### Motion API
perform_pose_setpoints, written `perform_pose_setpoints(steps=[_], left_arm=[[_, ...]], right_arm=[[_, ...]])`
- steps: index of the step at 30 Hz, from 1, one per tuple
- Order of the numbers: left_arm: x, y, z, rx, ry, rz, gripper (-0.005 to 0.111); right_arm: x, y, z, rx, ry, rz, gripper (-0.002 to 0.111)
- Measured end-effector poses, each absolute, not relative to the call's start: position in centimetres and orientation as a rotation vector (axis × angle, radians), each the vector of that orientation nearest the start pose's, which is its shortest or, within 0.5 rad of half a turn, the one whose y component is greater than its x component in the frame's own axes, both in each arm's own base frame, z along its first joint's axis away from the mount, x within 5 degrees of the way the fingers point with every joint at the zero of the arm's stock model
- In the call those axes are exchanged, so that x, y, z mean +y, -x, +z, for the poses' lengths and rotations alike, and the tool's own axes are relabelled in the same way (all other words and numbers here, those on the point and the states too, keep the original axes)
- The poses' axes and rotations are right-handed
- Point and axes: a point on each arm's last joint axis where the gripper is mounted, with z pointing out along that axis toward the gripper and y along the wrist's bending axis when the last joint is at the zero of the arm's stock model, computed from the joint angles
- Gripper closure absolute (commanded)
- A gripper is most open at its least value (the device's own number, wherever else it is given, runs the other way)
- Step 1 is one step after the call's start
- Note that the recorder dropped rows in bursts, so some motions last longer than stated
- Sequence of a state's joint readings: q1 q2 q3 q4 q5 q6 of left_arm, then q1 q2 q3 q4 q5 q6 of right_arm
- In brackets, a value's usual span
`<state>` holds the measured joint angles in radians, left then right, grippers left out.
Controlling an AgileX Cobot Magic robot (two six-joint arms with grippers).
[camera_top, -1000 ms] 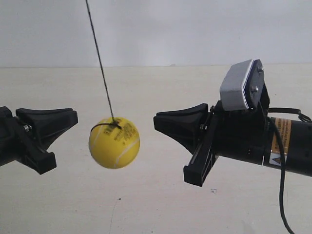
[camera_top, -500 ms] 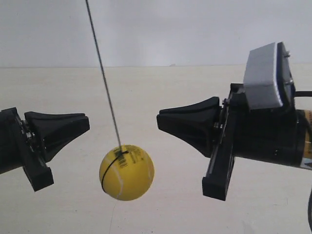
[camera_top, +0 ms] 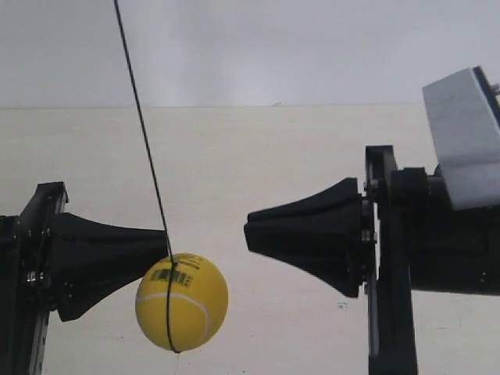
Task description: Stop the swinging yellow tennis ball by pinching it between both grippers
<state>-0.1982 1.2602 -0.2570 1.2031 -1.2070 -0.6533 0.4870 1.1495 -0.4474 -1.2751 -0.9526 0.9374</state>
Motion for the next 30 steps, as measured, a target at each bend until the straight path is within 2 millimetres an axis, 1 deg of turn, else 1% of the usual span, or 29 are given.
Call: perform_pose_setpoints(steps=[6, 14, 24, 30], left_arm=[[-11.1, -14.5, 21.0, 1.429, -1.018, -0.986, 0.102], [-11.1, -14.4, 21.0, 1.428, -1.02, -0.987, 0.102], [-11.0, -14.5, 21.0, 1.421, -1.024, -0.976, 0.102], [-10.0, -15.1, 21.0, 1.456, -0.965, -0.94, 0.102]], right_arm=[[15.9, -13.7, 24.4, 1.43, 1.221, 1.155, 0.108], [16.1, -13.0, 24.5, 1.359, 1.271, 1.258, 0.108], [16.1, -12.7, 24.4, 1.342, 1.309, 1.271, 0.108], [16.1, -12.7, 24.4, 1.342, 1.31, 1.271, 0.108]])
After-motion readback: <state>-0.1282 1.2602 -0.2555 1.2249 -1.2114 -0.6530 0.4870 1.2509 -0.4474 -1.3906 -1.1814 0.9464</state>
